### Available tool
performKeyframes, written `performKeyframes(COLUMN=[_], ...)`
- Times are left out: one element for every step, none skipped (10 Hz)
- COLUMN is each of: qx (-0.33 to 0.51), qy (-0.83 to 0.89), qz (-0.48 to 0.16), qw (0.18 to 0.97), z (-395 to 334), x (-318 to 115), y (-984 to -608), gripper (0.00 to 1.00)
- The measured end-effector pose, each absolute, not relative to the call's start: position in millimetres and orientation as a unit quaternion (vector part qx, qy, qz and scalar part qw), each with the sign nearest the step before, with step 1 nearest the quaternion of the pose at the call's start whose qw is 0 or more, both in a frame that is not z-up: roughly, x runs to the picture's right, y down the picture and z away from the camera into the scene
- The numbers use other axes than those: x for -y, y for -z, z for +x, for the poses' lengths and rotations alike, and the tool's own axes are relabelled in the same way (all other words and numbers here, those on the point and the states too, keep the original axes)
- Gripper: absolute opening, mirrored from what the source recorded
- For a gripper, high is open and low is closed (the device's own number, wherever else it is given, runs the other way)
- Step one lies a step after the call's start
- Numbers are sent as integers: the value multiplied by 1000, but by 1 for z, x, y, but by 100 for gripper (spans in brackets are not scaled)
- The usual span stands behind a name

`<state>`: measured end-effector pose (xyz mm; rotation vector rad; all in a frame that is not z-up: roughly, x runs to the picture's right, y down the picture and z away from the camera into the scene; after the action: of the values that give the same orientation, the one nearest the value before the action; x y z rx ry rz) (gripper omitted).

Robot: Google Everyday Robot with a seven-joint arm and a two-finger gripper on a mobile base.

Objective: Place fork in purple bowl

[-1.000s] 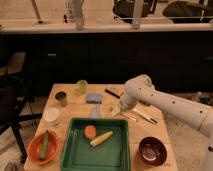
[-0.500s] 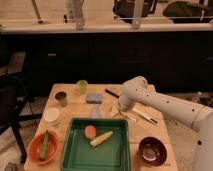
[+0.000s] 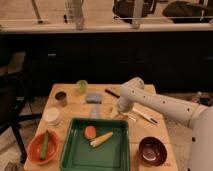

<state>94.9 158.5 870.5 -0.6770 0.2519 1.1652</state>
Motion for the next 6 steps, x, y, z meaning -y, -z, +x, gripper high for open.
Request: performKeyframes(qx=[-117, -117, -118, -118, -116, -115], qy=[-537, -537, -538, -539, -539, -538], qz=[-315, -318, -319, -319, -320, -321], qw=[774, 773, 771, 770, 771, 771], z=[94, 95, 98, 101, 101, 100], x=[-160, -162, -163, -163, -162, -161], y=[-875, -879, -882, -884, -887, -889], gripper=[80, 80, 80, 80, 80, 80])
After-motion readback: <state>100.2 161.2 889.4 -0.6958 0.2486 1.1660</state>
